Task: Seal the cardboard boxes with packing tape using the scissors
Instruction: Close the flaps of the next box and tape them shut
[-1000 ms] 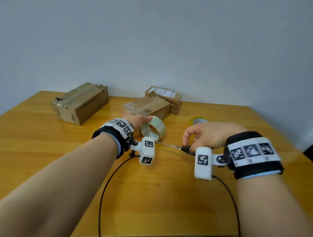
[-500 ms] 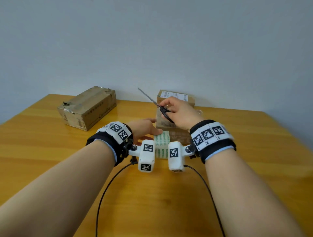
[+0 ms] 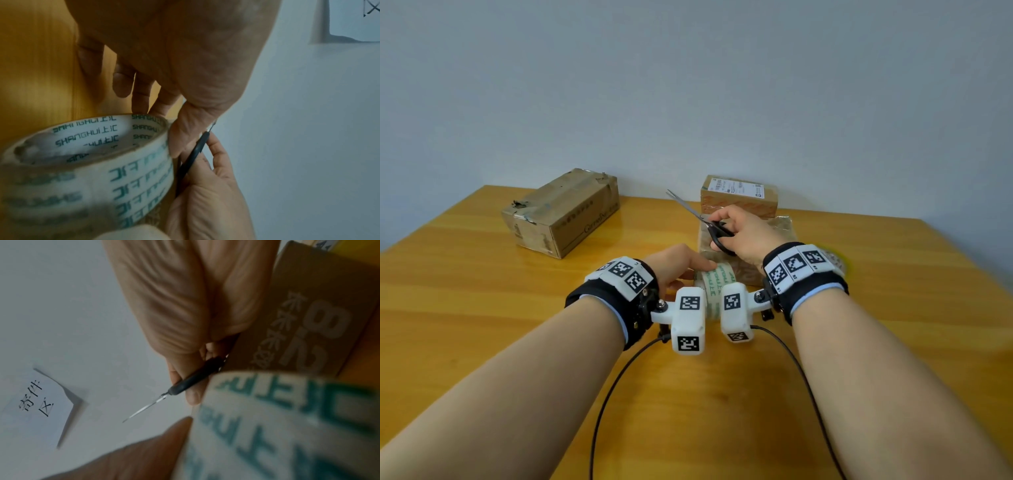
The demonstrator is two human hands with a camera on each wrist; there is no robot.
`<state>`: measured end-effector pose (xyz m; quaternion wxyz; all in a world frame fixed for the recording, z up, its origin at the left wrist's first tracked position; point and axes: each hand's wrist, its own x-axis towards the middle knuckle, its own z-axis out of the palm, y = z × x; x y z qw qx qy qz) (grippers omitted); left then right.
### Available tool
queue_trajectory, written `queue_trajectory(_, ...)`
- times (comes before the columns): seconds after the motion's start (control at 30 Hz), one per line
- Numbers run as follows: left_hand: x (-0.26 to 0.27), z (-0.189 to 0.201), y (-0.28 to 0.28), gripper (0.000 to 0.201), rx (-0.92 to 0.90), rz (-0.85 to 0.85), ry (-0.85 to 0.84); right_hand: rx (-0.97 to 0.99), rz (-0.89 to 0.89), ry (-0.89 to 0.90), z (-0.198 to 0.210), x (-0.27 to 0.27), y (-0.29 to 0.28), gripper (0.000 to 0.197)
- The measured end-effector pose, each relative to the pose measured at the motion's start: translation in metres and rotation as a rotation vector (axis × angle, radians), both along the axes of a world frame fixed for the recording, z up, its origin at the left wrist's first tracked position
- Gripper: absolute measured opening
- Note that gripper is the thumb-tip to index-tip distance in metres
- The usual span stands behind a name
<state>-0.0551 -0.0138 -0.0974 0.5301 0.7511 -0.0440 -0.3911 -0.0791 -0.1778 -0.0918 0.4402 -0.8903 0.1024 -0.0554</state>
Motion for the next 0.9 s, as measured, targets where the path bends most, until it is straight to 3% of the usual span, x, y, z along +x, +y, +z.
queue_trajectory(0.4,-0.02,0.009,0.004,0.021,-0.13,0.067,0.052,-0.027,-0.004,-0.033,-0.003,-0.002,0.002,0.034)
queue_trajectory(0.57,-0.028,0.01,-0.006,0.029,-0.121,0.155,0.035,0.139,-0.033,-0.078,0.001,-0.006,-0.003,0.038)
queue_trajectory(0.67,-0.033,0.01,-0.005,0.019,-0.165,0.186,0.086,0.154,-0.044,-0.101,0.013,-0.023,-0.015,0.042)
queue_trajectory(0.9,-0.043,0.014,-0.007,0.023,-0.198,0.241,0.131,0.132,0.062,0.165,0.032,-0.075,-0.049,0.035)
